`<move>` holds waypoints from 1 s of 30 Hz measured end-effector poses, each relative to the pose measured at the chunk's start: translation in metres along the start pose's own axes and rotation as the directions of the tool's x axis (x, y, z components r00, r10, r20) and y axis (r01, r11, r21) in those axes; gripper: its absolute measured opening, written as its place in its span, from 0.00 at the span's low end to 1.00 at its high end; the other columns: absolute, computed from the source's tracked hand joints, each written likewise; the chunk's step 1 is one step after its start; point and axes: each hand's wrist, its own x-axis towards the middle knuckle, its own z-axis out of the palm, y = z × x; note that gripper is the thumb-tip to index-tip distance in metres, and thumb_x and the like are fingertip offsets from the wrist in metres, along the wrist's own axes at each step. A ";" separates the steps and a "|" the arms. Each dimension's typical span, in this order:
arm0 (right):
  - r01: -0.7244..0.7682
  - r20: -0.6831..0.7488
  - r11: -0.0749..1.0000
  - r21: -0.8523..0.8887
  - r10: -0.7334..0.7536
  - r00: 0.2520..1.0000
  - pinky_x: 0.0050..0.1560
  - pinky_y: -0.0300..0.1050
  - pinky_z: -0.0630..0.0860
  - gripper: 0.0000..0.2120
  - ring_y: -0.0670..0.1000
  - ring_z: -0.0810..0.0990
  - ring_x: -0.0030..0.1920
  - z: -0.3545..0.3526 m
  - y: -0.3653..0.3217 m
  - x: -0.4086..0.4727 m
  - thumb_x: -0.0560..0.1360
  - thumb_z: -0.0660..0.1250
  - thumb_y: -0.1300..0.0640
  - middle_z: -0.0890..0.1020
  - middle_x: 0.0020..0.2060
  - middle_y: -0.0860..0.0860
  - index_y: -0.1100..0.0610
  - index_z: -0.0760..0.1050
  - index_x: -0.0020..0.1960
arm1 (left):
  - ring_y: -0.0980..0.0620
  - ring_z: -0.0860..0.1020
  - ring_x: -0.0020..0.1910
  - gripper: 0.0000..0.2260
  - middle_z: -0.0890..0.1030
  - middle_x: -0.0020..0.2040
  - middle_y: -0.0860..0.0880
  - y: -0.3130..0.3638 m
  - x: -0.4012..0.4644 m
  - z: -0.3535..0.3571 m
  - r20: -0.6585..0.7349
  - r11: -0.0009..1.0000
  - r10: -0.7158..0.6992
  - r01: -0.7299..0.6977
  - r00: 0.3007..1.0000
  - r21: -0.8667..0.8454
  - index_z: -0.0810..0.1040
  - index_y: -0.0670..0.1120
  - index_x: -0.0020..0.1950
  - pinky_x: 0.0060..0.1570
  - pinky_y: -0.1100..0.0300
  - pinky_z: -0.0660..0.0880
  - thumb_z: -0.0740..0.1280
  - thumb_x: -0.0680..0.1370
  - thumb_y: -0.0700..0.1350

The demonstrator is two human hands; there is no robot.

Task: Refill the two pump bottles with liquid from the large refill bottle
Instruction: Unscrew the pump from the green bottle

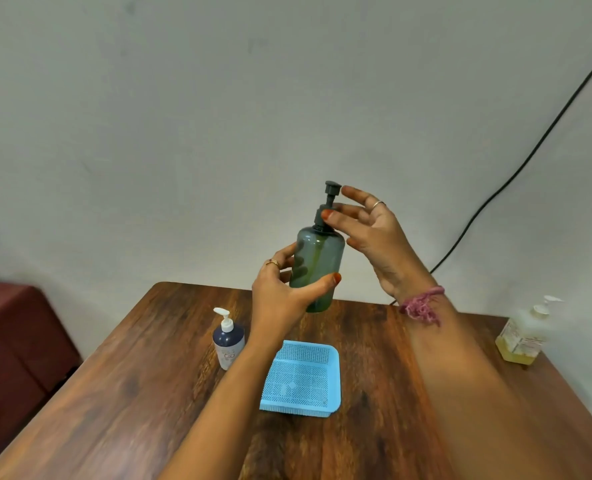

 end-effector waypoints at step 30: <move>0.025 -0.077 0.999 0.024 -0.023 0.997 0.46 0.36 0.75 0.20 0.42 0.82 0.48 -0.001 0.012 0.002 0.74 0.69 0.56 0.84 0.47 0.46 0.52 0.71 0.65 | 0.54 0.77 0.56 0.34 0.76 0.62 0.51 -0.011 0.001 0.010 0.008 1.000 -0.016 0.016 1.000 0.026 0.70 0.54 0.68 0.44 0.66 0.79 0.79 0.65 0.50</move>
